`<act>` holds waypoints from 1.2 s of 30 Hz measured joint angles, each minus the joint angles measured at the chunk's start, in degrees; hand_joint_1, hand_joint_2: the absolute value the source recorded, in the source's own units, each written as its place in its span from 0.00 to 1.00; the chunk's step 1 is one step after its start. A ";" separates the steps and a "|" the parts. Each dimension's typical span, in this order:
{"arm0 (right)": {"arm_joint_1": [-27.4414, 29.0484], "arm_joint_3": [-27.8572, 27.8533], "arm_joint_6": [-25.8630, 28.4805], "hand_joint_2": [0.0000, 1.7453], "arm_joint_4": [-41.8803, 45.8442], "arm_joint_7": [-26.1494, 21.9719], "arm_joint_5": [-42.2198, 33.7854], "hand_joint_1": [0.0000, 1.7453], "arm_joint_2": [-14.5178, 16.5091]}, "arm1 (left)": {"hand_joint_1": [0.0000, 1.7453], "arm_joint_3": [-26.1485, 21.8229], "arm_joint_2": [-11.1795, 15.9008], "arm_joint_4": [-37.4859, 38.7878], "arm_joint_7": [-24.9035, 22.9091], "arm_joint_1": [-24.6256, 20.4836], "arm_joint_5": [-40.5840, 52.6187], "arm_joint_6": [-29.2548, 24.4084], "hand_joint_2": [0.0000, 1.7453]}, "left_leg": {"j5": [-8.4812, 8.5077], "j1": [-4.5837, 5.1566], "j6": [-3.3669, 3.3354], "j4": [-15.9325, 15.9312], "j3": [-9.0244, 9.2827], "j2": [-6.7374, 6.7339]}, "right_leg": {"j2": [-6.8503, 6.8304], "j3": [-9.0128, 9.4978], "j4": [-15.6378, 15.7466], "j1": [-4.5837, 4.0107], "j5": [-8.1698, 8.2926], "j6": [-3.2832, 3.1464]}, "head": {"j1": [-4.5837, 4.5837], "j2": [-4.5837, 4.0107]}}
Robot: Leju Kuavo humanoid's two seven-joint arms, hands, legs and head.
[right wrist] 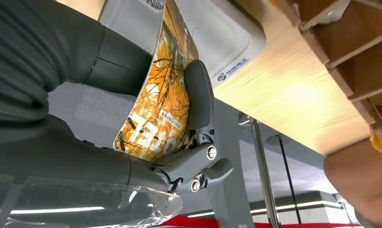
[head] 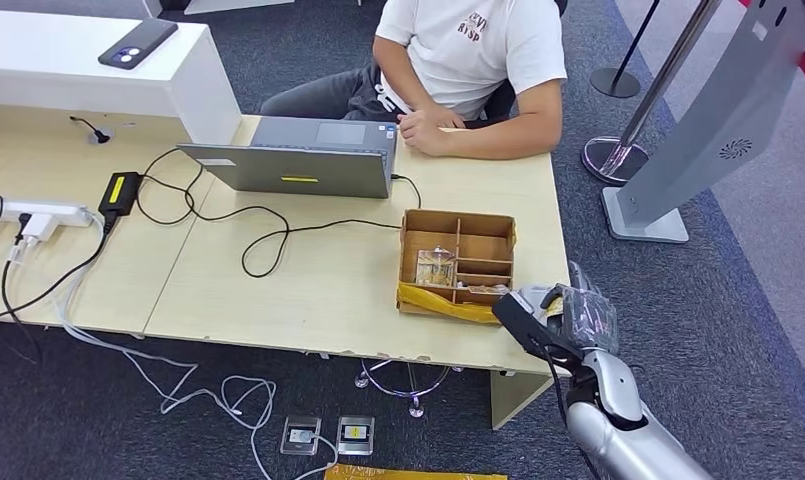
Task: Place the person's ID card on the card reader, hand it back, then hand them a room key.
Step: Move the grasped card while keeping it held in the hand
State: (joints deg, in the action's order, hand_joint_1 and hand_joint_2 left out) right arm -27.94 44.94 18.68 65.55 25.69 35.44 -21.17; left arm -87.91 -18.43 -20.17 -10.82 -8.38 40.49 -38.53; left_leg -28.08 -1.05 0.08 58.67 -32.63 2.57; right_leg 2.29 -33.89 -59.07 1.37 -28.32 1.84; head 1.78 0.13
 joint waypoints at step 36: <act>-0.90 0.76 2.40 1.00 -7.12 -2.07 -2.33 1.00 2.29 | 0.00 0.00 1.29 1.59 2.59 -0.12 -0.32 0.00 1.00 | 0.00 0.00 0.00 0.00 0.08 -0.04 | 0.05 0.03 0.01 0.00 0.00 0.00 | 0.01 0.00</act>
State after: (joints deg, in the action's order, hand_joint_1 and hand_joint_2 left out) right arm -28.83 45.70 21.09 58.43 23.62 33.11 -18.88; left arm -87.91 -17.14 -18.58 -8.23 -8.50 40.17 -38.53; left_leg -28.07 -1.05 0.08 58.67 -32.55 2.53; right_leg 2.35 -33.87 -59.06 1.37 -28.32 1.84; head 1.78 0.13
